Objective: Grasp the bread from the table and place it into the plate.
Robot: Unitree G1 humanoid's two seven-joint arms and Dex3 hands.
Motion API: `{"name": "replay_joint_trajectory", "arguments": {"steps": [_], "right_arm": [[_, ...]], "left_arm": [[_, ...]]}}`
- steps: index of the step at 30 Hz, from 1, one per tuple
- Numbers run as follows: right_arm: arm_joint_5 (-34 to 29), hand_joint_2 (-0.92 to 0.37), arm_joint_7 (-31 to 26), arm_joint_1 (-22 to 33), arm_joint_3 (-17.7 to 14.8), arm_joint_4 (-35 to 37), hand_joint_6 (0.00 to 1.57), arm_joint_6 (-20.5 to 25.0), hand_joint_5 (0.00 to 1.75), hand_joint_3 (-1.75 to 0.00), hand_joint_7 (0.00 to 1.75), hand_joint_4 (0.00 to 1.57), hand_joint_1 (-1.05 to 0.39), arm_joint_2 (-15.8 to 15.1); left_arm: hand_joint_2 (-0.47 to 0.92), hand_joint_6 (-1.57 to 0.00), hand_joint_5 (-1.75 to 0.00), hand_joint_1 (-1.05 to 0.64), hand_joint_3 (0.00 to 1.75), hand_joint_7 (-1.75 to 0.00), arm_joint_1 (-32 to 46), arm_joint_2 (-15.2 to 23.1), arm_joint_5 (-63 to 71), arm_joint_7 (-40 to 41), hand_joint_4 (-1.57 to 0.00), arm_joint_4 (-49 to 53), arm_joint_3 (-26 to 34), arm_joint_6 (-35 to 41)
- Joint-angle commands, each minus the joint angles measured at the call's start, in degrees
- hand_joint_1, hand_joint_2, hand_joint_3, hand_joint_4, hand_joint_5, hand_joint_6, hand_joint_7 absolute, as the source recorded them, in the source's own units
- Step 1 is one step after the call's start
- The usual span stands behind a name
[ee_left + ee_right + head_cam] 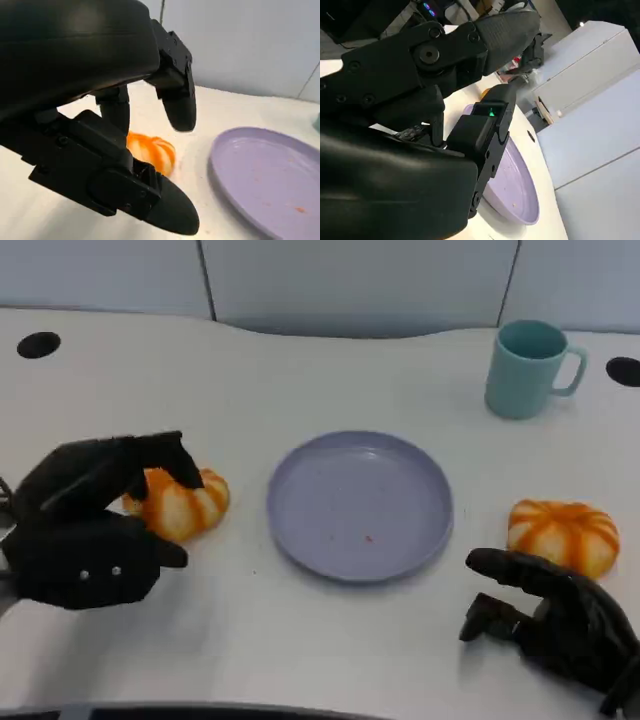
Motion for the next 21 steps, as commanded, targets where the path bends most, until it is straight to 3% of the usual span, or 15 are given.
{"name": "replay_joint_trajectory", "arguments": {"steps": [1, 9, 11, 15, 18, 21], "right_arm": [[-1.7, -0.92, -1.5, 2.8, 0.8, -0.3, 0.96, 0.7, 1.18, -0.04, 0.15, 0.69, -0.45, -0.4], [-1.9, -0.92, -2.6, 3.3, 1.3, -0.9, 0.96, 1.0, 1.22, -0.03, 0.18, 0.67, -0.46, -0.3], [-1.2, -0.92, -1.9, 3.2, 0.8, -0.3, 0.95, 1.6, 1.23, -0.03, 0.18, 0.66, -0.43, -0.2], [-1.2, -0.92, -1.4, 2.9, 0.4, 1.4, 0.96, 0.7, 1.24, -0.02, 0.19, 0.68, -0.42, 0.0], [-1.2, -0.92, -0.9, 3.0, 0.4, 1.1, 0.95, 0.3, 1.25, -0.05, 0.19, 0.68, -0.42, 0.1], [-1.1, -0.92, -0.8, 3.3, 0.7, -0.3, 0.93, 1.1, 1.28, -0.06, 0.19, 0.64, -0.42, 0.0]], "left_arm": [[0.92, 0.0, -1.56, -1.05, 0.2, -1.07, -4.4, 2.5, 4.7, 3.5, 0.0, 1.1, -3.9, 3.3], [0.92, 0.0, -1.55, -1.05, 0.2, -1.02, -11.5, 2.5, 8.7, 2.9, 0.0, 7.9, -10.7, 8.6], [0.92, 0.0, -1.7, -1.05, 0.19, -0.95, -13.6, 1.9, 9.7, 2.8, 0.0, 10.7, -12.5, 9.6], [0.92, 0.0, -1.74, -1.05, 0.16, -0.94, -17.2, 0.1, 9.4, 1.2, 0.0, 15.9, -14.7, 11.0], [0.92, 0.0, -1.75, -1.05, 0.11, -1.06, -19.3, -1.5, 9.3, 1.1, 0.0, 19.5, -16.0, 11.7], [0.92, 0.0, -1.75, -1.05, 0.09, -1.5, -20.9, -3.5, 8.8, 0.3, 0.0, 22.8, -16.7, 13.0]]}}
